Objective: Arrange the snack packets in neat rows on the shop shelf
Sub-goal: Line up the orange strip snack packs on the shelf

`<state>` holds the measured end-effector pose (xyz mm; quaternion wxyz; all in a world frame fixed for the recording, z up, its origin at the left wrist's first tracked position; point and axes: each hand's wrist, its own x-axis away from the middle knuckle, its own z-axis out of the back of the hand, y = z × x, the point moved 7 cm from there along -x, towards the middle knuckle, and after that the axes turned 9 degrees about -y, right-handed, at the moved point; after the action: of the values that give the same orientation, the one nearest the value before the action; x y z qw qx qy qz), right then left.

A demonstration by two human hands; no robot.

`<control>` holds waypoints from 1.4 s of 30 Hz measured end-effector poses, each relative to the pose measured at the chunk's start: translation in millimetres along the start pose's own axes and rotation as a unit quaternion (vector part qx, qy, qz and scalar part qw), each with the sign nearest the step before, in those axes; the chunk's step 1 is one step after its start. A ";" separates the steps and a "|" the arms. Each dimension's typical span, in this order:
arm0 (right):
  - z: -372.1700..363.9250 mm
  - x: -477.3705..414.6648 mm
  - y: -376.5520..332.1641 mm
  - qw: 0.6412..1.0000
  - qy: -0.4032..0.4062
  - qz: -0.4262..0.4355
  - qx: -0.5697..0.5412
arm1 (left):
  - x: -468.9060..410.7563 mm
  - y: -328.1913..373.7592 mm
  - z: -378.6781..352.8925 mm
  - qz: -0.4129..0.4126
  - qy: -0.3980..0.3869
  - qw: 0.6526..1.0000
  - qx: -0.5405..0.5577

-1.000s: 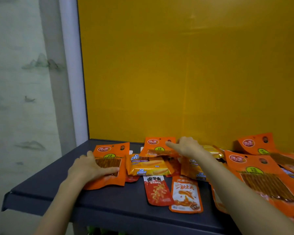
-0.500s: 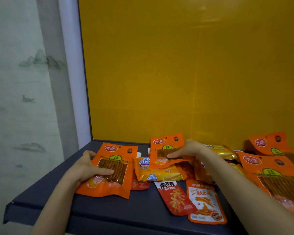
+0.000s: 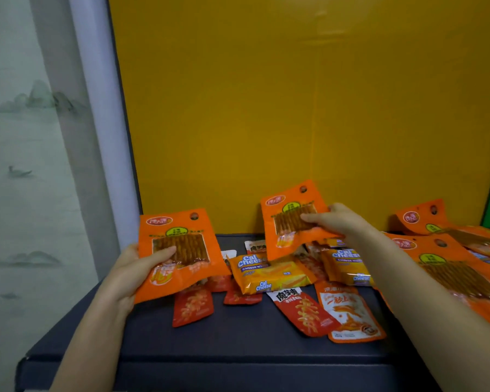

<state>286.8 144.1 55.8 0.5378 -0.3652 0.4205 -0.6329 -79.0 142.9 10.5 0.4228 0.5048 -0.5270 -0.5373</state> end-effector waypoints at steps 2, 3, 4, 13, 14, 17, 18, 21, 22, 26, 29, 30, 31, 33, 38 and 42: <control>15.7 22.7 -1.3 0.997 0.028 0.025 -0.071 | 1.8 11.9 -11.5 -0.029 -0.016 0.999 0.014; 24.0 35.9 -0.4 0.993 0.040 0.038 -0.106 | 2.4 17.0 -20.5 -0.039 -0.029 0.999 0.023; 32.5 50.4 0.8 0.988 0.053 0.051 -0.136 | 3.1 21.8 -31.3 -0.047 -0.043 0.997 0.033; 112.7 183.8 47.0 0.961 0.166 0.033 -0.217 | 23.9 35.4 -169.5 -0.078 -0.208 0.974 0.047; 123.8 198.3 55.1 0.958 0.182 0.031 -0.217 | 29.3 33.0 -187.0 -0.075 -0.226 0.970 0.043; 155.2 244.5 80.2 0.953 0.218 0.028 -0.209 | 47.6 23.7 -239.5 -0.072 -0.272 0.959 0.046; 165.1 260.6 89.4 0.951 0.224 0.027 -0.213 | 55.1 19.9 -257.9 -0.070 -0.287 0.954 0.044; 198.7 306.2 119.3 0.945 0.241 0.009 -0.219 | 79.6 7.5 -314.4 -0.065 -0.324 0.943 0.044; 211.0 321.3 128.5 0.944 0.247 0.000 -0.217 | 88.7 2.9 -333.8 -0.063 -0.334 0.939 0.048; 269.3 374.8 163.2 0.937 0.279 -0.014 -0.210 | 129.2 -15.8 -410.2 -0.047 -0.359 0.930 0.065; 311.2 406.0 187.3 0.935 0.286 -0.024 -0.207 | 158.4 -28.7 -462.4 -0.026 -0.362 0.928 0.083; 323.5 414.9 194.9 0.935 0.287 -0.028 -0.205 | 167.4 -32.3 -478.6 -0.021 -0.361 0.929 0.083; 336.1 422.8 202.4 0.935 0.289 -0.031 -0.203 | 176.5 -35.5 -494.8 -0.019 -0.360 0.929 0.084; 361.2 436.9 215.6 0.934 0.293 -0.034 -0.203 | 192.8 -40.2 -524.5 -0.014 -0.355 0.931 0.085; 417.3 462.9 236.7 0.933 0.294 -0.038 -0.202 | 218.9 -41.8 -589.9 -0.002 -0.344 0.935 0.092; 460.1 468.0 251.4 0.934 0.302 -0.043 -0.185 | 221.2 -38.4 -640.5 -0.003 -0.336 0.937 0.094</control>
<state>729.0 -399.5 2.6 0.2811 -0.2674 0.6567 -0.6467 527.5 -161.3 -7.5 0.1701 0.3336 -0.6852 -0.6248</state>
